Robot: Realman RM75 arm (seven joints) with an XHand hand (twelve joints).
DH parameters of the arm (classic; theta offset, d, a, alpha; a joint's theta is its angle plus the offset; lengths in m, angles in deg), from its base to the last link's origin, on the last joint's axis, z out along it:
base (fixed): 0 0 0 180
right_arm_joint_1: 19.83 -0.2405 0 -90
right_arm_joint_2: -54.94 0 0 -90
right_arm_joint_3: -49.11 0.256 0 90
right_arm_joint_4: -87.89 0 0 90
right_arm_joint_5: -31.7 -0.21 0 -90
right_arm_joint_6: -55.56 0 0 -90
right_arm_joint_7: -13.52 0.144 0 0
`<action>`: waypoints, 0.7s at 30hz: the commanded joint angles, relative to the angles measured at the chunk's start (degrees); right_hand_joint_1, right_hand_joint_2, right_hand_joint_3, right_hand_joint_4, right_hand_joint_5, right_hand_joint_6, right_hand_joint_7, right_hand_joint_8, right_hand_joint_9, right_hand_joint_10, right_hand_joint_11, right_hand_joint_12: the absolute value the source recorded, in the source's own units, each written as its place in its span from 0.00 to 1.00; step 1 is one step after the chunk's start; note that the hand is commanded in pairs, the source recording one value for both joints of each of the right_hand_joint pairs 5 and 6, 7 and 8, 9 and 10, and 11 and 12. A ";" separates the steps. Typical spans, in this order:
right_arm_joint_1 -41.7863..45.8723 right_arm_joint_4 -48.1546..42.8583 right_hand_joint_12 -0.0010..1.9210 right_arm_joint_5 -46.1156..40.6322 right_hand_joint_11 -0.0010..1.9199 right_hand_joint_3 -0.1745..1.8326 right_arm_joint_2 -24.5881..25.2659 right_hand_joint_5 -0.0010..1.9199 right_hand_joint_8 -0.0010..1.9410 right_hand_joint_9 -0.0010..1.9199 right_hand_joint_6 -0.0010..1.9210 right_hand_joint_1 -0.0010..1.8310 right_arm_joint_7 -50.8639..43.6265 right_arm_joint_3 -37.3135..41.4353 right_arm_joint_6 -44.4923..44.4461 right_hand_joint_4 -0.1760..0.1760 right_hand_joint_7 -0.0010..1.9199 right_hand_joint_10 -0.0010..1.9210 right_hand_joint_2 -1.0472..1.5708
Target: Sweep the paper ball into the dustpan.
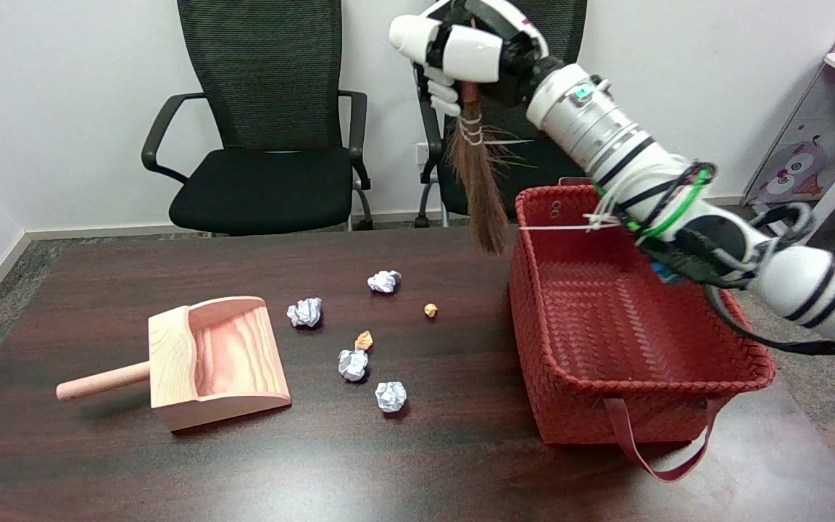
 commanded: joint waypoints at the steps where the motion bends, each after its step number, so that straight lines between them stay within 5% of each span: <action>1: -0.80 -13.63 1.00 6.03 1.00 0.78 15.49 1.00 0.99 1.00 1.00 0.47 -5.49 -3.32 3.05 1.00 1.00 1.00 0.86; 9: 1.76 -16.42 1.00 9.45 1.00 0.78 21.10 1.00 0.99 1.00 1.00 0.47 -5.66 -2.00 3.14 1.00 1.00 1.00 0.86; 21: 3.39 -17.59 1.00 12.01 1.00 0.78 21.01 1.00 0.99 1.00 1.00 0.47 -5.93 -3.43 -0.41 1.00 1.00 1.00 0.86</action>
